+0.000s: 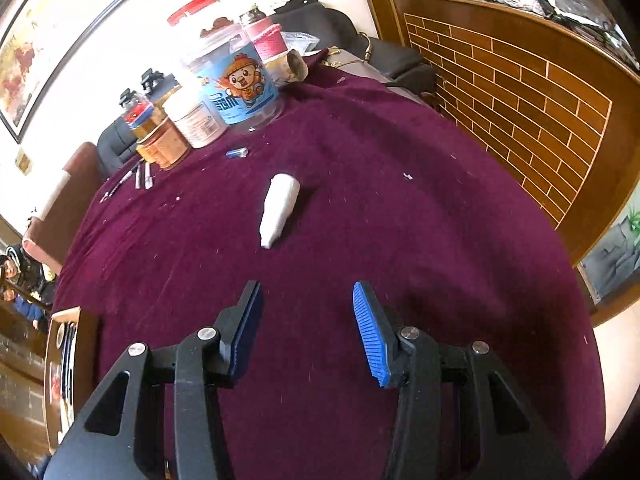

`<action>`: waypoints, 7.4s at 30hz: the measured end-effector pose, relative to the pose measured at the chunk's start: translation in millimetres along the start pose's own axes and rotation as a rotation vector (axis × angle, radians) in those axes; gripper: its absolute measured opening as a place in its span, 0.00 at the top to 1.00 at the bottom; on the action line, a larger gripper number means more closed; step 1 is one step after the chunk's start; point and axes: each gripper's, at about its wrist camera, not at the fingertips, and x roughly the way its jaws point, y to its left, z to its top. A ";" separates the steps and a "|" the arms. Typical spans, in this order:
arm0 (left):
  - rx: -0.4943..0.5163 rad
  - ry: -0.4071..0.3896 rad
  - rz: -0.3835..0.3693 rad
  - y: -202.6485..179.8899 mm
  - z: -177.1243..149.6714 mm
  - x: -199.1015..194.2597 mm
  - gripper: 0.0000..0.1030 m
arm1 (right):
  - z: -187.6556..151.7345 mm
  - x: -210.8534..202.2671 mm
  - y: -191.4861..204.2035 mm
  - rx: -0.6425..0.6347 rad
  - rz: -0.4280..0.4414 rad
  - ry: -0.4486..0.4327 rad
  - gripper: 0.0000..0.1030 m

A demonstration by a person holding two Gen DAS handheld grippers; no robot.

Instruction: Organize rigid objects

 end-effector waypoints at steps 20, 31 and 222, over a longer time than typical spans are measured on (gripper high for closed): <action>0.034 0.091 -0.029 -9.8 -0.9 29.6 0.38 | 47.7 85.1 20.9 0.018 -0.026 0.069 0.76; 0.108 0.124 -0.081 -29.1 11.5 52.3 0.38 | -50.8 16.8 -2.9 -0.004 0.282 0.206 0.76; -0.460 -0.108 0.449 127.2 -53.3 -44.0 0.01 | -259.0 -90.4 248.3 -0.748 0.050 -0.157 0.23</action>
